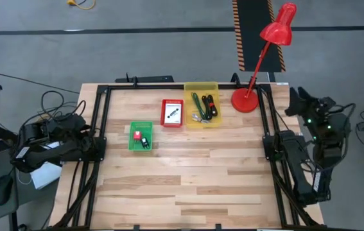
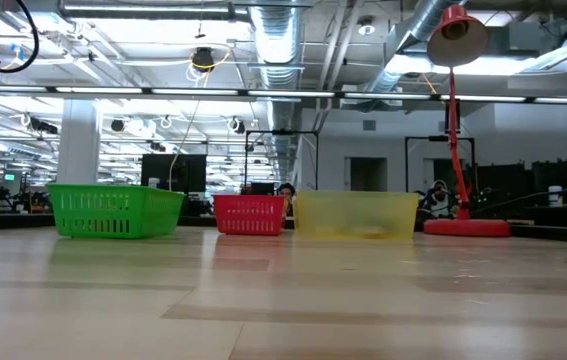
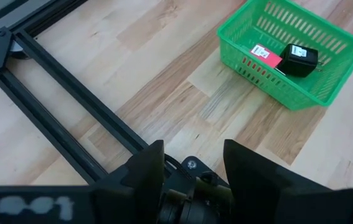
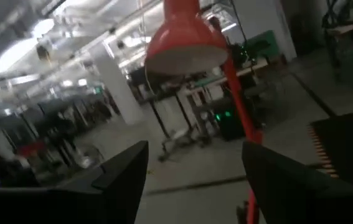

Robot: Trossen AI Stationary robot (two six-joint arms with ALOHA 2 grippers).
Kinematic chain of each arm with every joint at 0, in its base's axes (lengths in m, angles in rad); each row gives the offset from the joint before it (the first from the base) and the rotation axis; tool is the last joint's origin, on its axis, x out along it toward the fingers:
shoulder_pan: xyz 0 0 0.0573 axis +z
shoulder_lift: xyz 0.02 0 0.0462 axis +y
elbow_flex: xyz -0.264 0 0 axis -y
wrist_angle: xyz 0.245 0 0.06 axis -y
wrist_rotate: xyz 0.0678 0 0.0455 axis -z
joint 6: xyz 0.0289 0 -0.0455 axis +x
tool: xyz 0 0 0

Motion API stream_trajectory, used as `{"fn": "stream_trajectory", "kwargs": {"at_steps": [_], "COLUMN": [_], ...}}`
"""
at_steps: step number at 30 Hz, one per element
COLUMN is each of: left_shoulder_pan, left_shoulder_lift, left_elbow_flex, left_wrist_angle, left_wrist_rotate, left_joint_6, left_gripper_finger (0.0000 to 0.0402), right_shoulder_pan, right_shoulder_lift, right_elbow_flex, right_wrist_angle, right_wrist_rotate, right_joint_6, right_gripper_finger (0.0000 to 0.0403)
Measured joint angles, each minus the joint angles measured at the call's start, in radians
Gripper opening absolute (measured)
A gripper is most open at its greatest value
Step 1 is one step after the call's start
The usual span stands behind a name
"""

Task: Pick and place items into bin
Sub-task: Return to Home Position

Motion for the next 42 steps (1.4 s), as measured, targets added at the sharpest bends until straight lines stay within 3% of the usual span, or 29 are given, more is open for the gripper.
{"fn": "stream_trajectory", "kwargs": {"at_steps": [5, 11, 13, 19, 26, 30, 33, 36, 39, 42], "left_shoulder_pan": [-0.015, -0.016, -0.016, -0.015, -0.015, -0.015, -0.015, -0.015, -0.015, -0.015], "left_shoulder_lift": [0.000, 0.000, 0.000, 0.000, 0.000, 0.000, 0.000, 0.000, 0.000, 0.000], "left_elbow_flex": [0.000, 0.000, 0.000, 0.000, 0.000, -0.001, -0.001, -0.001, -0.001, -0.001], "left_wrist_angle": [0.000, 0.000, 0.000, 0.000, 0.000, 0.000, 0.000, 0.000, 0.000, 0.000], "left_wrist_rotate": [0.000, 0.000, 0.000, 0.000, 0.000, 0.000, 0.000, 0.000, 0.000, 0.000], "left_joint_6": [0.001, 0.001, 0.003, 0.003, 0.003, 0.003, 0.003, 0.003, 0.003, 0.003], "left_gripper_finger": [0.0155, 0.0155, 0.0155, 0.0155, 0.0155, 0.0155, 0.0155, 0.0155, 0.0155, 0.0155], "right_shoulder_pan": [0.007, 0.013, 0.050, 0.137, 0.204, 0.285, 0.391, 0.543, 0.736, 0.949], "right_shoulder_lift": [0.001, 0.001, 0.001, 0.001, 0.023, 0.019, 0.008, 0.005, 0.010, 0.034], "right_elbow_flex": [0.021, 0.013, -0.008, -0.149, -0.435, -0.549, -0.619, -0.652, -0.670, -0.707], "right_wrist_angle": [-0.088, -0.094, -0.037, 0.165, 0.689, 0.754, 0.763, 0.773, 0.786, 0.853], "right_wrist_rotate": [0.019, 0.365, 0.400, 0.212, -0.126, -0.162, -0.047, 0.171, 0.371, 0.496], "right_joint_6": [-0.068, -0.204, -0.236, -0.265, -0.046, -0.013, -0.012, -0.050, -0.128, -0.216], "right_gripper_finger": [0.0255, 0.0255, 0.0255, 0.0255, 0.0255, 0.0255, 0.0255, 0.0255, 0.0255, 0.0255]}}
